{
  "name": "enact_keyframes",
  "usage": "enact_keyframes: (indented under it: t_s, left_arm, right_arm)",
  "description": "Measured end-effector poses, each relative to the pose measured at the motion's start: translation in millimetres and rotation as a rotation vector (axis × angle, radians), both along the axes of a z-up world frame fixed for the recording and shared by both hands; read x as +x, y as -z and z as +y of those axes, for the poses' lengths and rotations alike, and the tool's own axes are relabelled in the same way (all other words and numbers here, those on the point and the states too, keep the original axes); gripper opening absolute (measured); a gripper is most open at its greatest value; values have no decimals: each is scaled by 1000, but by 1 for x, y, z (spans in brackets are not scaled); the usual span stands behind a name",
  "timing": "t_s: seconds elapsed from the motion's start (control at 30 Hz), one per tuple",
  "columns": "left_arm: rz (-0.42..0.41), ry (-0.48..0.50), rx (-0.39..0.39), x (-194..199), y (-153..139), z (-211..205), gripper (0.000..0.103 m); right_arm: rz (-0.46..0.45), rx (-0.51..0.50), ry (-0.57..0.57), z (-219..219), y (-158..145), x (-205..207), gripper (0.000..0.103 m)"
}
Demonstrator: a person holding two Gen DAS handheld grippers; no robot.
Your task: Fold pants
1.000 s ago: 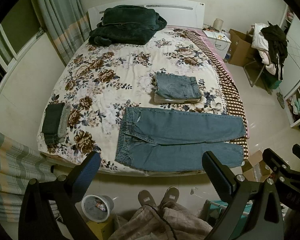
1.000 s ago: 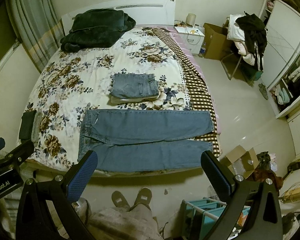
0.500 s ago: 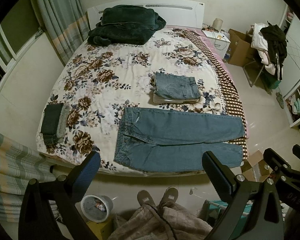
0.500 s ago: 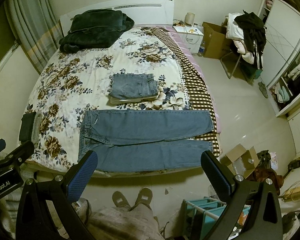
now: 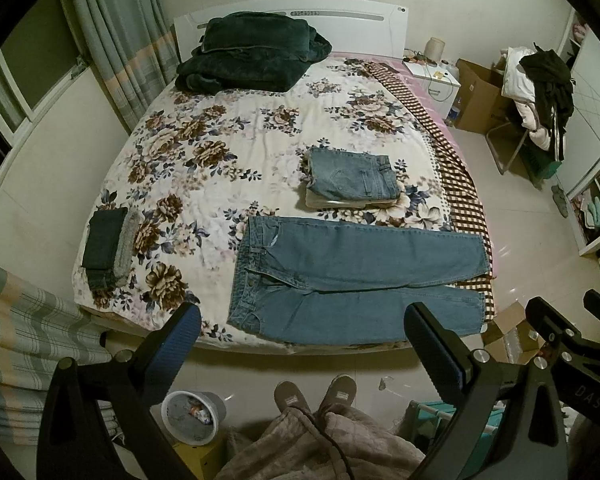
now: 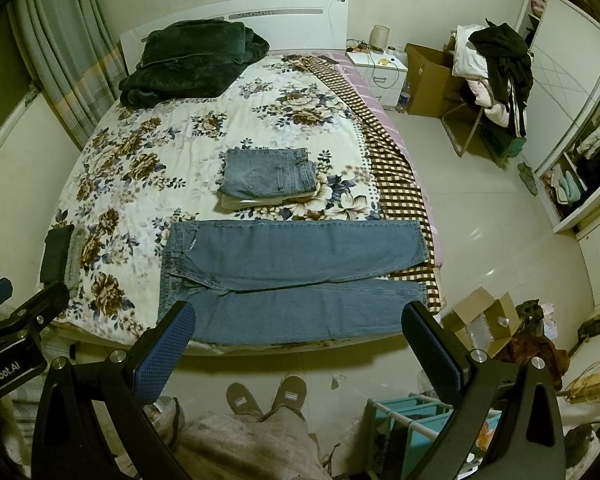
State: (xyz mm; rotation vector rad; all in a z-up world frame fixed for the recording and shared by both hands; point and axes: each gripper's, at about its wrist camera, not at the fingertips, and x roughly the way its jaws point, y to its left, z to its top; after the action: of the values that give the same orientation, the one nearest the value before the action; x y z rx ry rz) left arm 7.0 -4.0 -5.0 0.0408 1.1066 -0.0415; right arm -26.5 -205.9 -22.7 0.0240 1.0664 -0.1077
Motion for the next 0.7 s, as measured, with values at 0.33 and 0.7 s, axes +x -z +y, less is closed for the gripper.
enact_keyframes:
  t_s: [0.33, 0.7]
  left_arm:
    - [1, -1, -2, -1, -1, 1, 103]
    - [8, 0, -3, 1, -4, -17, 103]
  right_arm:
    - [5, 3, -1, 0, 5, -3, 103]
    - [4, 8, 1, -2, 4, -3, 103]
